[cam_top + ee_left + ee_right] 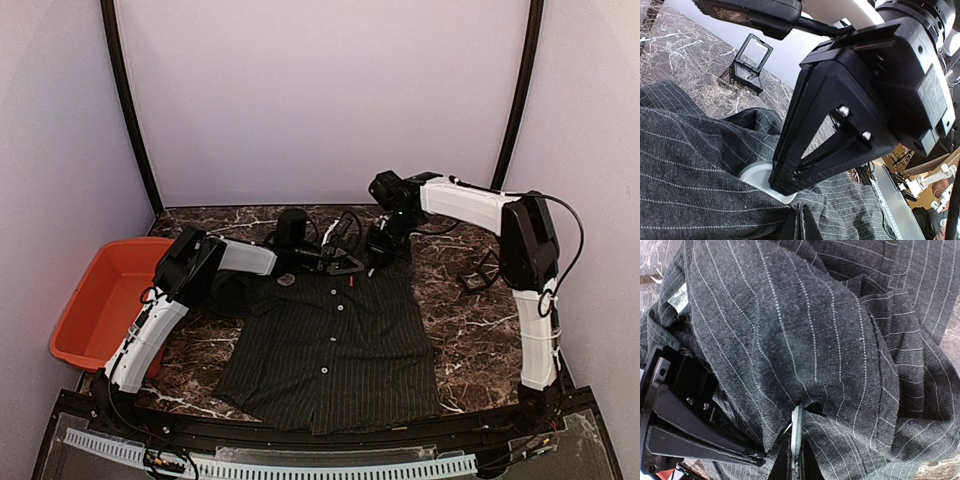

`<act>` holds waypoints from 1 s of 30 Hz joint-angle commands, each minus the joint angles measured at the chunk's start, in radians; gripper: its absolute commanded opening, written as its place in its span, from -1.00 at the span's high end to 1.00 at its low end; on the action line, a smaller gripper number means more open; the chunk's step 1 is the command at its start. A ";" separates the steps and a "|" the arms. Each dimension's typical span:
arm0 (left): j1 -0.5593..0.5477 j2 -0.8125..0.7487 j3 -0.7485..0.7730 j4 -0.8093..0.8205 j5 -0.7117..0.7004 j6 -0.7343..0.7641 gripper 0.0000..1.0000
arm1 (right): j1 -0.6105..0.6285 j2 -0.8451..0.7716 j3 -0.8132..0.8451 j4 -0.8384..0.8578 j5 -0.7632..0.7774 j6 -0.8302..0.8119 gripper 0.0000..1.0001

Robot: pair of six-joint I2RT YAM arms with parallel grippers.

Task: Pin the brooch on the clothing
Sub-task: Cross the brooch on the flattened clothing.

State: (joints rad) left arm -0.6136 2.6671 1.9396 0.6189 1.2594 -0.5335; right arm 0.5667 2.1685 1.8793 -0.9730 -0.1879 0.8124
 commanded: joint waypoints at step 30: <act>0.008 -0.078 -0.058 -0.033 0.005 0.061 0.98 | 0.033 -0.095 -0.127 0.081 -0.138 -0.154 1.00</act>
State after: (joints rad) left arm -0.6106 2.6659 1.8969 0.5957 1.2602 -0.4931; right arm 0.5777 2.0975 1.7588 -0.9039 -0.2962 0.6876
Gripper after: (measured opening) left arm 0.011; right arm 0.023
